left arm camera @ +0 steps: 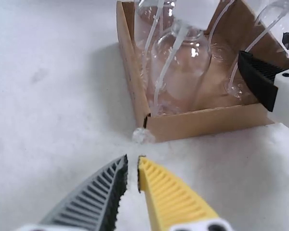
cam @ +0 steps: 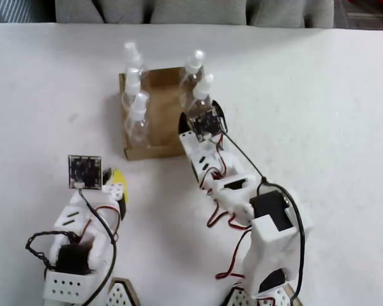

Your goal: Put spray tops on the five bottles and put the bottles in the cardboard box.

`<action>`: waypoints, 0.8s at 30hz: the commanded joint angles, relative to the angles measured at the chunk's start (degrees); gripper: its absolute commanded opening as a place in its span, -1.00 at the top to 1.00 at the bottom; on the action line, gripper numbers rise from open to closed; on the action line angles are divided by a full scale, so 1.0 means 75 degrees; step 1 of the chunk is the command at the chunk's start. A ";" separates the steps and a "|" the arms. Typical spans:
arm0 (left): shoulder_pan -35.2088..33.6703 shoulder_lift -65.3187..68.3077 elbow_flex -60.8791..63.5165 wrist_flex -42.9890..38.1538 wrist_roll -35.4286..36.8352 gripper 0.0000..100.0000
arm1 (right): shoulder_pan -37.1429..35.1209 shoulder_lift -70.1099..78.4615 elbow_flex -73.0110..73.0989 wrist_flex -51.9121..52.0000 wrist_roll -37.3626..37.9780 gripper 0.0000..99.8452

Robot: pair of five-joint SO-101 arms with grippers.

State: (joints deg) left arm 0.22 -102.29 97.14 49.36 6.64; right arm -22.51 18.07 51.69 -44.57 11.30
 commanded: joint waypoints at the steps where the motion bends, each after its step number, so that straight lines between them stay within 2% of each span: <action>1: -0.0053 0.0064 0.0000 0.0012 0.0059 0.89 | -0.0029 -0.0404 0.0012 0.0053 -0.0070 0.51; 7: -0.0029 0.0064 0.0000 0.0012 0.0059 0.89 | -0.0029 -0.0862 0.0035 0.0111 -0.0598 0.51; 24: -0.0029 0.0064 0.0000 0.0012 0.0059 0.89 | 0.0029 -0.0850 0.0035 0.0123 -0.0574 0.52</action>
State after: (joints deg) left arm 0.22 -102.29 97.14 49.36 6.64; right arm -22.33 14.64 52.22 -43.96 7.16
